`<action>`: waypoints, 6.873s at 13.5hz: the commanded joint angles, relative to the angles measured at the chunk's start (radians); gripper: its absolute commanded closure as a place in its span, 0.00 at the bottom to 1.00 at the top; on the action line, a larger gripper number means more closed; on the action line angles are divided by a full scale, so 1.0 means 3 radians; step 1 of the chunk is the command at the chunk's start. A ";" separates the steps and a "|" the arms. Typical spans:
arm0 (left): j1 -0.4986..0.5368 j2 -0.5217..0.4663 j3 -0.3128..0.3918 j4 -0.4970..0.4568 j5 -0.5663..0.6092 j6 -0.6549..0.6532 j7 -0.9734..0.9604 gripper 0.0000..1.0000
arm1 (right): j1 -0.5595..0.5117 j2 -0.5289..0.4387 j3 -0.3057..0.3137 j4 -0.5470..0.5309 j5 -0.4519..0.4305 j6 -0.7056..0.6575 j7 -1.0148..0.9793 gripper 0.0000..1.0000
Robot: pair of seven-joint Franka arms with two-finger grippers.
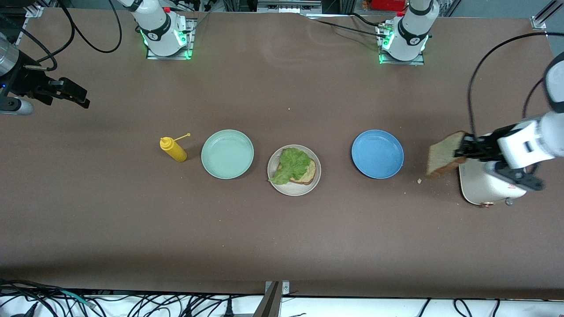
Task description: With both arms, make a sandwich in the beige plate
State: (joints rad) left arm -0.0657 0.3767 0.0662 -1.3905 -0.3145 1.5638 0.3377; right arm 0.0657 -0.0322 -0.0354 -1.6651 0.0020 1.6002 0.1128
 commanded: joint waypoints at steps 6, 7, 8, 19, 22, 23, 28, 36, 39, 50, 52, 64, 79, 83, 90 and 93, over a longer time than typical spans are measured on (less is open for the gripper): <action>-0.0645 0.0579 0.0040 0.0207 -0.0801 0.0008 -0.0706 1.00 | -0.0035 0.0041 0.0026 0.0095 -0.0037 -0.0067 -0.0038 0.00; -0.0655 0.0641 0.0040 0.0207 -0.1051 0.0008 -0.0716 1.00 | -0.0035 0.0041 0.0026 0.0095 -0.0037 -0.0067 -0.0038 0.00; -0.0655 0.0697 0.0040 0.0207 -0.1276 0.0008 -0.0722 1.00 | -0.0035 0.0041 0.0026 0.0095 -0.0037 -0.0067 -0.0038 0.00; -0.1110 0.1203 0.0035 0.0232 -0.2116 0.0671 -0.0967 1.00 | -0.0035 0.0041 0.0026 0.0095 -0.0032 -0.0067 -0.0038 0.00; -0.1208 0.1331 0.0040 0.0232 -0.2351 0.0882 -0.0988 1.00 | -0.0035 0.0041 0.0026 0.0095 -0.0032 -0.0067 -0.0038 0.00; -0.1218 0.1352 0.0040 0.0232 -0.2423 0.0882 -0.0988 1.00 | -0.0035 0.0041 0.0026 0.0095 -0.0032 -0.0067 -0.0038 0.00; -0.1228 0.1464 0.0040 0.0232 -0.2439 0.0903 -0.0947 1.00 | -0.0040 0.0041 0.0021 0.0095 -0.0032 -0.0067 -0.0038 0.00; -0.1305 0.1664 0.0035 0.0227 -0.2475 0.1307 -0.0906 1.00 | -0.0040 0.0041 0.0021 0.0095 -0.0032 -0.0073 -0.0038 0.00; -0.1300 0.1720 0.0035 0.0186 -0.2459 0.1302 -0.0590 0.90 | -0.0040 0.0041 0.0021 0.0095 -0.0032 -0.0073 -0.0038 0.00; -0.1152 0.1726 0.0060 0.0202 -0.2444 0.1291 -0.0328 0.01 | -0.0040 0.0041 0.0021 0.0095 -0.0037 -0.0073 -0.0044 0.00; -0.1121 0.1715 0.0091 0.0212 -0.2439 0.1291 -0.0348 0.01 | -0.0040 0.0041 0.0026 0.0095 -0.0037 -0.0073 -0.0044 0.00; -0.0983 0.1205 0.0806 0.0212 -0.0870 0.0679 -0.0803 0.00 | -0.0035 0.0041 0.0026 0.0089 -0.0027 -0.0067 -0.0023 0.00; -0.0881 0.0403 0.1145 0.0212 0.0551 -0.0059 -0.0819 0.00 | -0.0045 0.0046 0.0021 0.0084 -0.0022 -0.0067 -0.0054 0.00; -0.0375 -0.0017 0.0711 0.0018 0.0700 -0.0059 -0.0819 0.00 | -0.0045 0.0071 0.0011 0.0095 -0.0012 -0.0067 -0.0054 0.00; -0.0338 -0.0861 0.0664 -0.0437 0.0987 -0.0125 -0.0814 0.00 | -0.0020 0.0056 0.0036 0.0095 -0.0007 -0.0083 -0.0039 0.00; -0.0313 -0.1050 0.0531 -0.0417 0.0992 -0.0431 -0.0824 0.00 | -0.0004 0.0076 0.0036 0.0095 -0.0007 -0.0063 0.0008 0.00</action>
State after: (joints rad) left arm -0.1679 0.1222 0.2659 -1.4731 -0.0538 1.4627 0.1026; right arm 0.0665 -0.0197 -0.0287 -1.6601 0.0019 1.5921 0.1126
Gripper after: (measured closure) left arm 0.004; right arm 0.000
